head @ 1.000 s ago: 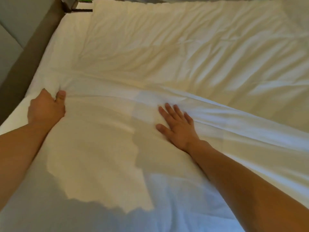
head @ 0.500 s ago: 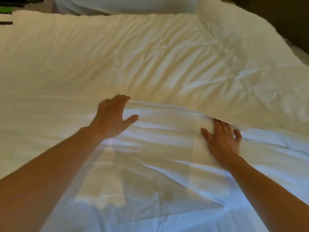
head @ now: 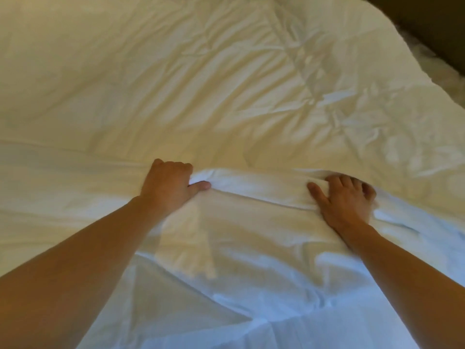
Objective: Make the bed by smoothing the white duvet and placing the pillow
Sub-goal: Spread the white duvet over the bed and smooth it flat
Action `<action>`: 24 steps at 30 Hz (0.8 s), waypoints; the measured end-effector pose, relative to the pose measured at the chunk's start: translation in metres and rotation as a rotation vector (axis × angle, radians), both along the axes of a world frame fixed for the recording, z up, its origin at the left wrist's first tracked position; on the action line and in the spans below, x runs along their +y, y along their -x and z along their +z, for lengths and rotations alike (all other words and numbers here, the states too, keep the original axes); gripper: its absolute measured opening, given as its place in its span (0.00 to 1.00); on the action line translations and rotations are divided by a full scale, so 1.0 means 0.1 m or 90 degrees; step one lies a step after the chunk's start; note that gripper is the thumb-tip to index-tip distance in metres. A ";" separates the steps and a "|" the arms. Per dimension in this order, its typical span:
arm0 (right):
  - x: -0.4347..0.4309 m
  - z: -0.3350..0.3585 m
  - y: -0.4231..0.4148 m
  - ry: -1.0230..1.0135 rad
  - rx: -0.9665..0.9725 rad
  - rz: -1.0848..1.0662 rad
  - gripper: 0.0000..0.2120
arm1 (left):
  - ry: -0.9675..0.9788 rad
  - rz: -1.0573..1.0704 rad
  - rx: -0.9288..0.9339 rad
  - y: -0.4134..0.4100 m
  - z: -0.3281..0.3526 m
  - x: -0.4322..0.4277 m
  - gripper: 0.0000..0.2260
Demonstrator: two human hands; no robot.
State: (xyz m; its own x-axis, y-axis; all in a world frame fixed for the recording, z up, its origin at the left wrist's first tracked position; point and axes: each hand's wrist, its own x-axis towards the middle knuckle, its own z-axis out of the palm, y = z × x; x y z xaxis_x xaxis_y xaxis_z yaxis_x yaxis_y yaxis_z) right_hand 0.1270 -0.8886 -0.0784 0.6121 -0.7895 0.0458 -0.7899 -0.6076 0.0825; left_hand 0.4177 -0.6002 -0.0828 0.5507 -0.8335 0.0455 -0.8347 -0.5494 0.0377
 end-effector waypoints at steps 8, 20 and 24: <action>-0.57 0.94 -0.39 -0.015 -0.164 0.046 0.42 | 0.137 0.017 -0.104 -0.13 0.39 0.11 0.29; -0.66 -0.06 -0.98 -0.274 0.099 0.102 0.39 | -0.083 0.327 0.181 -0.27 -0.19 -0.11 0.40; -0.64 -0.03 -0.86 -0.249 0.062 0.148 0.37 | -0.104 0.356 0.209 -0.17 -0.41 -0.10 0.42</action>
